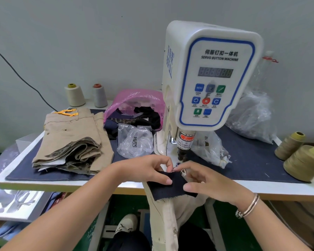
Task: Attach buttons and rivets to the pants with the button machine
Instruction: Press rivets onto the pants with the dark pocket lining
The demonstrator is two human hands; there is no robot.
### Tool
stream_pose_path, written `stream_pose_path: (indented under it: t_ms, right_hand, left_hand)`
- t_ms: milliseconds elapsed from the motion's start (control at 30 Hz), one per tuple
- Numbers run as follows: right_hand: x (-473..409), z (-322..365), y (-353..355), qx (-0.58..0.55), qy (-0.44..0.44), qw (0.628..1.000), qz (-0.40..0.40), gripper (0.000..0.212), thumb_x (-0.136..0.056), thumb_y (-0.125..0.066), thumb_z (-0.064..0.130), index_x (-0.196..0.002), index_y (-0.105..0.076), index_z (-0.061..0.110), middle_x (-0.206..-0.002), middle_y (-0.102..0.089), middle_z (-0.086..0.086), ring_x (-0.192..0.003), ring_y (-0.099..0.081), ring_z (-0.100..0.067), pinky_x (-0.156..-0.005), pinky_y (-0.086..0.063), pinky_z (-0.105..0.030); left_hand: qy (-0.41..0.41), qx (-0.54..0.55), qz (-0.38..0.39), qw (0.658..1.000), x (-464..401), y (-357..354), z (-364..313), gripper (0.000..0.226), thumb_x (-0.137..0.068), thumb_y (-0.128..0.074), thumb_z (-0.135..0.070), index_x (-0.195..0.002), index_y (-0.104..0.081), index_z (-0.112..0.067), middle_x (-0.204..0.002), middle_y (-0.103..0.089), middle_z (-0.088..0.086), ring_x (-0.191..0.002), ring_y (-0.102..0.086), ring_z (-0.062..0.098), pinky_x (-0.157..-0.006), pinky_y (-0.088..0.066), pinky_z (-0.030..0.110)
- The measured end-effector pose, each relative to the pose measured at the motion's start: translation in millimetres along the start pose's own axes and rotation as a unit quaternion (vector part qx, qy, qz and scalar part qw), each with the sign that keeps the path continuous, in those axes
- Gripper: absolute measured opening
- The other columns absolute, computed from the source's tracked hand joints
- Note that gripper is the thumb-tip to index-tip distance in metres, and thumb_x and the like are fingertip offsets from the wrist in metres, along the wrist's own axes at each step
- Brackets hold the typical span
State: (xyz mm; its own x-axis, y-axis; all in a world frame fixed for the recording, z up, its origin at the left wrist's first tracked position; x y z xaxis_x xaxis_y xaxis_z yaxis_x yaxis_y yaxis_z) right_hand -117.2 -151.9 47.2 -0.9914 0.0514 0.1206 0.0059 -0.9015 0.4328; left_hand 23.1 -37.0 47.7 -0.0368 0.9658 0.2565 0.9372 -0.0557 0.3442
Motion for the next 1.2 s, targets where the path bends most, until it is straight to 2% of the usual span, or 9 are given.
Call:
stream_pose_path:
  t_ms: [200,333,433,600,733,833,933,1067,1200]
  right_hand:
    - [-1.2,-1.8,-4.4,-0.053,0.001,0.999,0.007,0.009,-0.077,-0.068,0.032,-0.078,-0.061,0.027,-0.073,-0.051,0.005,-0.069,-0.046,-0.007,-0.069,-0.038,-0.018]
    - [-1.3,-6.1,3.6,-0.002,-0.008,1.0,-0.008,0.026,-0.09,-0.062,0.026,-0.064,-0.057,0.028,-0.067,-0.05,0.01,-0.068,-0.045,-0.004,-0.067,-0.035,-0.017]
    - [-1.3,-7.2,12.8,0.01,0.008,0.999,-0.051,0.028,-0.09,-0.063,0.02,-0.063,-0.056,0.023,-0.061,-0.047,0.013,-0.062,-0.042,-0.001,-0.062,-0.035,-0.013]
    - [-2.7,-15.1,16.9,0.074,0.014,0.989,-0.125,0.042,-0.078,-0.076,0.026,-0.055,-0.042,0.021,-0.055,-0.04,0.012,-0.054,-0.034,-0.002,-0.056,-0.032,-0.015]
    - [-4.8,-21.0,19.9,0.151,0.007,0.974,-0.166,0.048,-0.075,-0.077,0.033,-0.051,-0.036,0.03,-0.051,-0.038,0.014,-0.052,-0.032,-0.003,-0.054,-0.032,-0.015]
    - [-3.4,-22.1,20.8,0.179,0.021,0.966,-0.184,0.045,-0.076,-0.076,0.032,-0.056,-0.036,0.031,-0.052,-0.039,0.013,-0.052,-0.031,-0.004,-0.053,-0.032,-0.015]
    - [-1.6,-23.1,24.8,0.168,0.017,0.964,-0.204,0.029,-0.077,-0.075,0.03,-0.068,-0.048,0.032,-0.054,-0.042,0.014,-0.052,-0.035,-0.002,-0.054,-0.034,-0.013]
    - [0.1,-35.7,32.5,0.156,-0.07,0.979,-0.115,0.007,-0.084,-0.068,0.036,-0.078,-0.064,0.034,-0.064,-0.052,0.013,-0.059,-0.044,0.002,-0.06,-0.038,-0.012]
    - [-3.8,-44.1,35.7,0.085,-0.102,0.987,-0.094,0.025,-0.088,-0.065,0.032,-0.063,-0.063,0.035,-0.07,-0.051,0.016,-0.062,-0.047,0.006,-0.063,-0.038,-0.007]
  left_hand:
    - [-0.01,0.004,0.011,1.0,0.3,1.8,-1.7,0.028,-0.09,-0.067,-0.017,-0.075,-0.054,-0.036,-0.063,-0.061,-0.013,-0.055,-0.053,0.004,-0.052,-0.04,0.011]
    - [-0.011,0.01,0.03,0.999,2.9,3.3,1.5,0.029,-0.087,-0.07,-0.016,-0.071,-0.051,-0.032,-0.063,-0.054,-0.013,-0.057,-0.048,0.006,-0.053,-0.036,0.012]
    - [0.002,-0.009,0.04,0.999,5.6,4.9,10.2,0.033,-0.085,-0.071,-0.019,-0.067,-0.044,-0.026,-0.067,-0.043,-0.007,-0.065,-0.037,0.015,-0.056,-0.029,0.02]
    - [0.016,-0.084,0.012,0.996,2.7,5.9,27.7,0.041,-0.088,-0.068,-0.019,-0.065,-0.035,-0.021,-0.06,-0.033,-0.011,-0.06,-0.028,0.012,-0.056,-0.025,0.023]
    - [-0.007,-0.048,-0.028,0.998,-2.2,7.4,27.9,0.032,-0.085,-0.07,-0.01,-0.072,-0.044,-0.025,-0.068,-0.046,-0.009,-0.062,-0.039,0.008,-0.059,-0.036,0.018]
    - [0.041,-0.142,-0.056,0.987,-6.9,7.2,36.6,0.024,-0.084,-0.071,-0.03,-0.087,-0.049,-0.037,-0.092,-0.059,-0.008,-0.079,-0.054,0.007,-0.074,-0.045,0.024]
    - [0.063,-0.233,-0.07,0.968,-10.7,5.4,45.2,0.024,-0.088,-0.064,-0.044,-0.09,-0.058,-0.021,-0.086,-0.061,-0.002,-0.072,-0.051,0.008,-0.068,-0.041,0.026]
    - [0.033,-0.068,-0.059,0.995,-8.3,7.4,51.0,0.015,-0.09,-0.066,-0.029,-0.083,-0.061,-0.016,-0.077,-0.058,-0.005,-0.072,-0.052,0.007,-0.071,-0.041,0.025]
    - [0.025,0.073,-0.058,0.995,-9.5,11.6,60.2,0.019,-0.091,-0.066,-0.015,-0.074,-0.061,-0.023,-0.07,-0.061,-0.013,-0.069,-0.057,0.002,-0.068,-0.043,0.013]
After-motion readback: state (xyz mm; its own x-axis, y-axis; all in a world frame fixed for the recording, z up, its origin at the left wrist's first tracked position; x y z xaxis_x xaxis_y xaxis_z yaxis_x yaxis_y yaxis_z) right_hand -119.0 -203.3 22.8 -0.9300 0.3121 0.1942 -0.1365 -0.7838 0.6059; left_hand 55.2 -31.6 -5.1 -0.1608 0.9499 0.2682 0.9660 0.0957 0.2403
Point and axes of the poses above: each hand's wrist, its own x-axis away from the middle knuckle, its own y-axis out of the back of the hand, z = x × y, the point moved 4 cm from there along -x, towards the middle knuckle
